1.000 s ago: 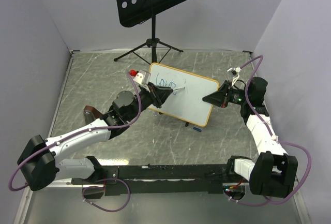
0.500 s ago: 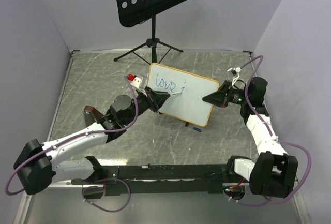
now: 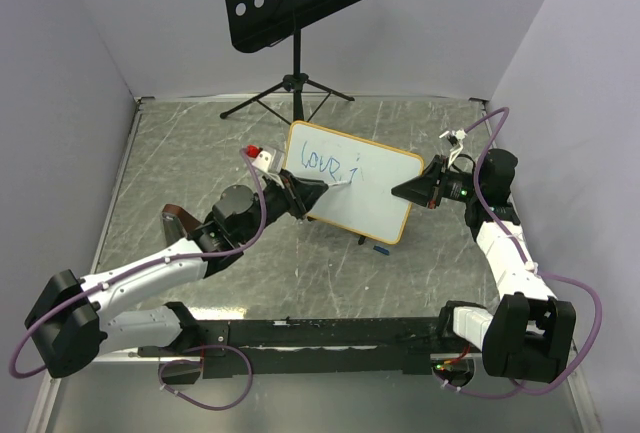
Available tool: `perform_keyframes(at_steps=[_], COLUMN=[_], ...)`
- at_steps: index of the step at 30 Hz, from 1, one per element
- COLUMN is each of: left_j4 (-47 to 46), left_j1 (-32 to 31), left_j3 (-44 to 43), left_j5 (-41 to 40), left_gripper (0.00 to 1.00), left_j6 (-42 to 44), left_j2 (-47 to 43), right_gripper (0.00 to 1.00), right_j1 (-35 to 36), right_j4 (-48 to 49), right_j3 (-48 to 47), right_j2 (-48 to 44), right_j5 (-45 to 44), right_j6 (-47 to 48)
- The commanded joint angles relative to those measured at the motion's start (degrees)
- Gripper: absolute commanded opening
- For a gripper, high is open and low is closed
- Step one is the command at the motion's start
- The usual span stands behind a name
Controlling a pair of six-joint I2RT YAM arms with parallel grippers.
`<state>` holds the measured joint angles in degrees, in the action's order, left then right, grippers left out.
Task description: Write a sentence on the whiteboard
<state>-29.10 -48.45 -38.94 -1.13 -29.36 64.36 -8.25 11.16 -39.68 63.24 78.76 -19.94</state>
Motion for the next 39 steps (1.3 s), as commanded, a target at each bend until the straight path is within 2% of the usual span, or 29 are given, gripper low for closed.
perform_keyframes(at_steps=[1, 18, 27, 39], left_j4=[-1.0, -5.8, -6.8, -4.6], left_j1=[0.2, 0.4, 0.5, 0.5], left_j3=[-3.8, -9.2, -11.8, -11.9], left_j5=[0.6, 5.7, 6.9, 4.0], left_gripper=[0.01, 0.01, 0.01, 0.01], left_j6=[1.0, -0.3, -1.0, 0.2], left_j2=[1.2, 3.1, 8.1, 8.4], right_gripper=[0.00, 0.00, 0.00, 0.00], right_j1=[0.3, 0.2, 0.2, 0.2], right_j4=[5.1, 5.2, 4.8, 5.0], right_j3=[-0.5, -0.5, -0.6, -0.6], right_j2=[-2.2, -2.2, -2.3, -2.1], right_j5=[3.5, 3.5, 3.5, 3.5], right_j6=[-0.5, -0.7, -0.4, -0.6])
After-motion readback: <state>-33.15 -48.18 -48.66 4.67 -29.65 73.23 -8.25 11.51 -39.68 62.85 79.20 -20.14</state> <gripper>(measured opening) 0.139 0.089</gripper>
